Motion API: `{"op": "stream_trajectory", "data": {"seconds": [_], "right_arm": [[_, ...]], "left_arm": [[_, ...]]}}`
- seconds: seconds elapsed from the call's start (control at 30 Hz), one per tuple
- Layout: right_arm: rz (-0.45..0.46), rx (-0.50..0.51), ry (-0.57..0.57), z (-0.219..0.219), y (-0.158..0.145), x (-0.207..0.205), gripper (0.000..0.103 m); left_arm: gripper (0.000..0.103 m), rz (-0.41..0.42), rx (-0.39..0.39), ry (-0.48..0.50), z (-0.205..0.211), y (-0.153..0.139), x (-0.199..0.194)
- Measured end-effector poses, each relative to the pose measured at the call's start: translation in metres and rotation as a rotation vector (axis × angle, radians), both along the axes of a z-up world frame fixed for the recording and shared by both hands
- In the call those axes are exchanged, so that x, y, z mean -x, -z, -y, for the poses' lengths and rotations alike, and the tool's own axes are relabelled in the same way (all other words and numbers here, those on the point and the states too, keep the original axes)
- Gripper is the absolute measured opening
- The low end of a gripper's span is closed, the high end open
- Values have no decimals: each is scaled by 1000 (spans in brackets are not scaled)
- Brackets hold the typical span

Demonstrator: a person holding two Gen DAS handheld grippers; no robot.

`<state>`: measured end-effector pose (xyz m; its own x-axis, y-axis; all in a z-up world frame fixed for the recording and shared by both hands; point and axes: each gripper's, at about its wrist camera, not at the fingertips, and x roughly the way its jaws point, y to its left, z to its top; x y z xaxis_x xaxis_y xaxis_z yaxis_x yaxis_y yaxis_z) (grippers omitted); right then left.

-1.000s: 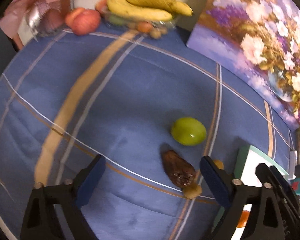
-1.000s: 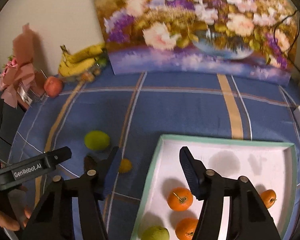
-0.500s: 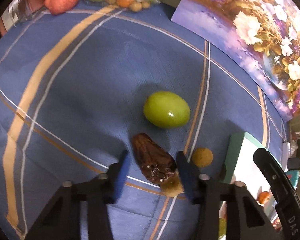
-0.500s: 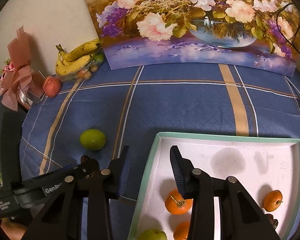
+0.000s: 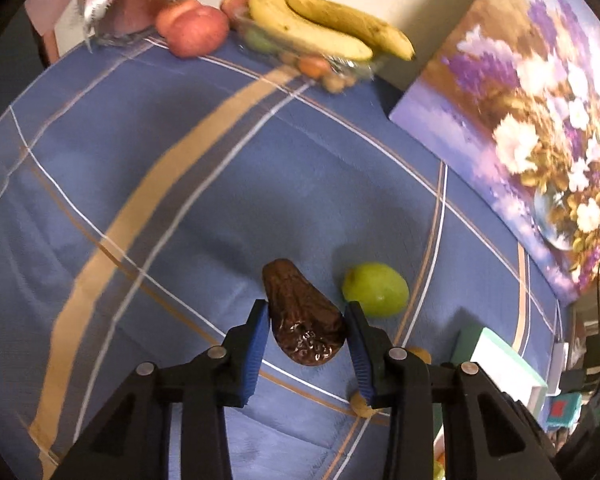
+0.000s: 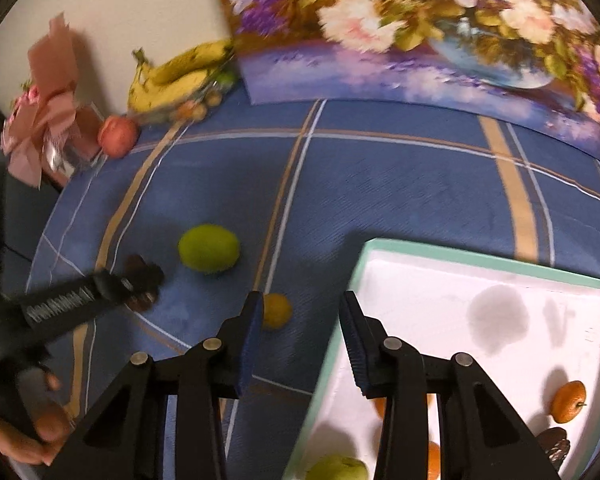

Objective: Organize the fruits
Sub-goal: 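Grasp an elongated dark date with the left tool while the right tool grasps a small brown fruit, then carry the dark date and the small brown fruit over the white tray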

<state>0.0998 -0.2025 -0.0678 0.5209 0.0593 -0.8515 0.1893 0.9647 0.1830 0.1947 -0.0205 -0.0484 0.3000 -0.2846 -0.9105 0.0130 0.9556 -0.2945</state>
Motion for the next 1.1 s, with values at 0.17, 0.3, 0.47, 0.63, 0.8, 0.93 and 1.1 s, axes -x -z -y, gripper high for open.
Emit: {"op": "stream_trajectory", "data": {"seconds": [0.17,0.3,0.47,0.63,0.8,0.93,1.1], "right_arm": [[-16,13,-23,-13,10,-6,41],[-29,25,-32,-19,17,-11,41],[-41,32,-33,-23,24,-14,41],[-40,39,-24,-23,27,-17,37],[-25,34,-18,-24,28,-18,28],[-7,26,-10,-24,23,-17,28],[46,15,-2,-17,-3,-9,28]], "left_arm": [[41,5,-2,-4,-5,-4,1],[41,-4,-5,1,-1,-1,-2],[41,-11,-8,-5,0,1,-4],[41,-5,-9,-6,0,0,-3],[41,4,-10,-5,0,-3,-2],[41,26,2,-2,1,-15,-1],[41,82,23,2,0,-40,3]]}}
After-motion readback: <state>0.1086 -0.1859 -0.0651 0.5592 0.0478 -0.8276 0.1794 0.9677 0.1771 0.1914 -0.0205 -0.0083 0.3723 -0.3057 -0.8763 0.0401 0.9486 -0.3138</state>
